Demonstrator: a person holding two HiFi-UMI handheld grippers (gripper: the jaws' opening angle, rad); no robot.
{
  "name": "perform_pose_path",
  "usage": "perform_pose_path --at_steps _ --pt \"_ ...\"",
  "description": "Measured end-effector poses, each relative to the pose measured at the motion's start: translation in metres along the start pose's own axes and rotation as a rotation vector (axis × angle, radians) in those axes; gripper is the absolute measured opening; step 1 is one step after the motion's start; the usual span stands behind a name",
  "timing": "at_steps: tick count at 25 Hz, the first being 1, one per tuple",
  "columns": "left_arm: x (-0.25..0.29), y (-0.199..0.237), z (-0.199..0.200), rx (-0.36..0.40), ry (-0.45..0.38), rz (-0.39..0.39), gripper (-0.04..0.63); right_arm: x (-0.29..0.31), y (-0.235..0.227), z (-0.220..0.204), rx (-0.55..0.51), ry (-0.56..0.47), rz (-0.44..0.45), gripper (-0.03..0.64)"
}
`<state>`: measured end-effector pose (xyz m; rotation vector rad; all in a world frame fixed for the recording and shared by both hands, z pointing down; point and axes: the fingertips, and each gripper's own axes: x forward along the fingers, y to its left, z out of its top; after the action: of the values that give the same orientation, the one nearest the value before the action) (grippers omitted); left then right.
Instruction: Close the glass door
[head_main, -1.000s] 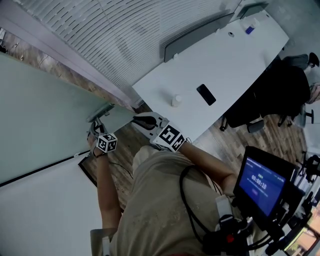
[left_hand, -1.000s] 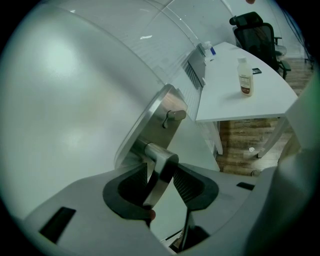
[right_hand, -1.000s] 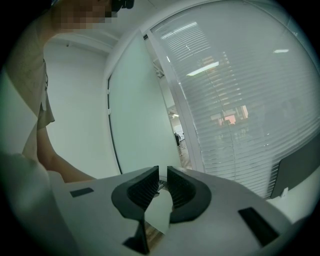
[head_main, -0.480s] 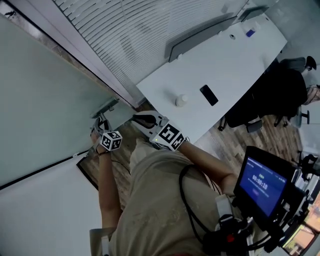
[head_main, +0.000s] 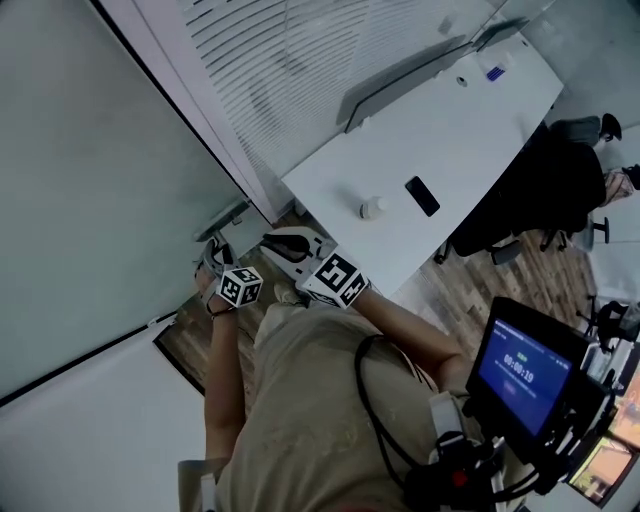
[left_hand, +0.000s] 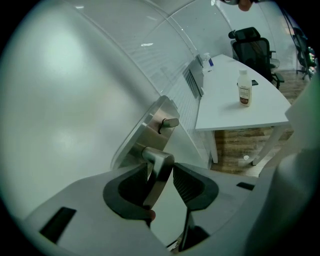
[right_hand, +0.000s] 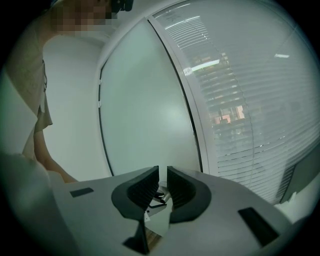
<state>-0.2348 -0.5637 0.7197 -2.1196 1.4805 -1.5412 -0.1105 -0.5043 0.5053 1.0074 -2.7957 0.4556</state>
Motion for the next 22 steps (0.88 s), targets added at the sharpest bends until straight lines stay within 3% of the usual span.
perform_pose_path --at_steps 3,9,15,22 --pt "-0.001 0.002 -0.002 -0.007 -0.005 -0.002 0.173 0.008 0.005 -0.003 0.002 -0.004 -0.012 0.044" --pt "0.033 0.003 0.042 0.008 0.013 0.006 0.173 0.009 -0.056 0.001 0.058 0.001 -0.017 0.044" --pt "0.011 0.008 -0.004 -0.017 0.039 0.030 0.175 0.017 -0.018 -0.004 0.023 0.013 0.047 0.044" --pt "0.001 0.015 -0.032 -0.044 0.092 0.043 0.175 0.018 -0.011 0.000 -0.008 0.004 0.093 0.044"
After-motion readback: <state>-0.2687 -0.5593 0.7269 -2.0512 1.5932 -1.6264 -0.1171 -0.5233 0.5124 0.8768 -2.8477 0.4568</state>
